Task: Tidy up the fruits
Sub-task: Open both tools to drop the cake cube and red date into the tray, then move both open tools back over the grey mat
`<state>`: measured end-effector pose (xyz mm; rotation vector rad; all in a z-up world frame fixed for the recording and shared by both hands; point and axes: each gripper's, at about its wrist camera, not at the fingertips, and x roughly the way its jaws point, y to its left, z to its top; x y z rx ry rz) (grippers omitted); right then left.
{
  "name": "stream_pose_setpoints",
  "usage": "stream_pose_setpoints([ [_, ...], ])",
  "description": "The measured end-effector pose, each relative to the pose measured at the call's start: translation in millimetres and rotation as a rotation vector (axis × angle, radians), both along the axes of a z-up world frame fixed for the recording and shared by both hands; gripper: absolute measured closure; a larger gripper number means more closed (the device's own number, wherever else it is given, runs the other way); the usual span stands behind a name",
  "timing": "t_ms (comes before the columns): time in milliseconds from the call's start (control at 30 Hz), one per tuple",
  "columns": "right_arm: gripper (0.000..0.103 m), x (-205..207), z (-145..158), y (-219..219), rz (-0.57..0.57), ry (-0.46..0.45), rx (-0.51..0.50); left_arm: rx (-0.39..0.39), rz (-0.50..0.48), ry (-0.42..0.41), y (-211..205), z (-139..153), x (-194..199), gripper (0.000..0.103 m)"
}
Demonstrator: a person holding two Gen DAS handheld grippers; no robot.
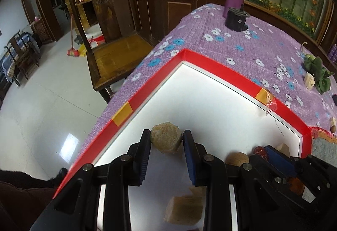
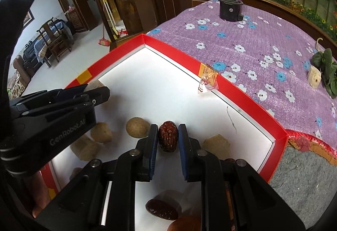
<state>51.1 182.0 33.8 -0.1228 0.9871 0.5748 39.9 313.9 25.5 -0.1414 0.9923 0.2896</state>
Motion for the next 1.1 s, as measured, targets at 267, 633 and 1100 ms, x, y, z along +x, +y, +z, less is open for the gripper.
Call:
stream_pose_setpoints([
  [267,0.074,-1.0,-2.1,0.5,-0.003,0.001,0.001,0.008,-0.002,0.022,-0.8,-2.3,4.8,0.063],
  [633,0.044,-13.6,23.0,-21.5,-0.078,-0.059,0.038,0.016,-0.028,-0.04,-5.3,17.5,-2.8,0.059],
  [1100,0.044,-37.1,47.9,-167.5,-0.293,-0.126,0.038,-0.027,-0.282,-0.129,-129.2,62.9,6.9,0.056],
])
